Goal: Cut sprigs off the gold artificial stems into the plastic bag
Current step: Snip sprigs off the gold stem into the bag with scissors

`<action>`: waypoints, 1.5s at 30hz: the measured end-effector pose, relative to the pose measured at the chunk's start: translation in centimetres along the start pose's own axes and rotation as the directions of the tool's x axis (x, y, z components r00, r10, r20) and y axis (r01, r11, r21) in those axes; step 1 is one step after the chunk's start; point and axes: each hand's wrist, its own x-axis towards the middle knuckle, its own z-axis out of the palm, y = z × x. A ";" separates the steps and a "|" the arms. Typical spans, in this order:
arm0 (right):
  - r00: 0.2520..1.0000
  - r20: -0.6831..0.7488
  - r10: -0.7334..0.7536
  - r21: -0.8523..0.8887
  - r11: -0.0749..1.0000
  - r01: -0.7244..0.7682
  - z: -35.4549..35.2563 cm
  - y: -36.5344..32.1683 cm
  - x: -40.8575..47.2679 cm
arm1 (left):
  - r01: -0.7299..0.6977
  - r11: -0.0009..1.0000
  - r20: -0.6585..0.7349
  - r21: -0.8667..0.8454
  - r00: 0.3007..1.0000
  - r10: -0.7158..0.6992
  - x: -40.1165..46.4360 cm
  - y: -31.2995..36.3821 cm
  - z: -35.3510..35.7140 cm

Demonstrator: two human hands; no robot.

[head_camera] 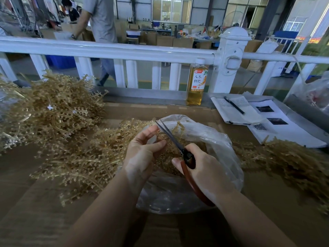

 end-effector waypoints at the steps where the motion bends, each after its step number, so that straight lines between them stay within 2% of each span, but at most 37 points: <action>1: 1.000 0.007 0.002 -0.002 1.000 -0.002 0.0 0.0 0.0 | -0.006 1.000 -0.010 0.022 1.000 0.006 0.0 0.0 0.0; 13: 1.000 0.020 0.017 0.005 1.000 -0.017 -0.1 -0.1 0.1 | -0.005 0.993 -0.016 0.115 1.000 0.007 -0.2 -0.1 -0.3; 27: 0.997 0.076 -0.014 -0.036 0.999 0.017 -0.3 0.1 -0.2 | -0.039 0.999 -0.020 0.026 0.999 0.040 0.1 -0.1 0.0; 34: 0.995 0.094 -0.042 -0.053 0.997 0.048 -0.1 0.3 -0.2 | -0.038 0.998 -0.075 -0.049 0.997 0.034 0.5 0.0 0.0; 45: 0.996 0.069 -0.054 -0.091 0.994 0.061 0.4 0.3 0.0 | -0.086 0.995 -0.049 0.049 0.995 0.088 0.2 -0.7 -0.2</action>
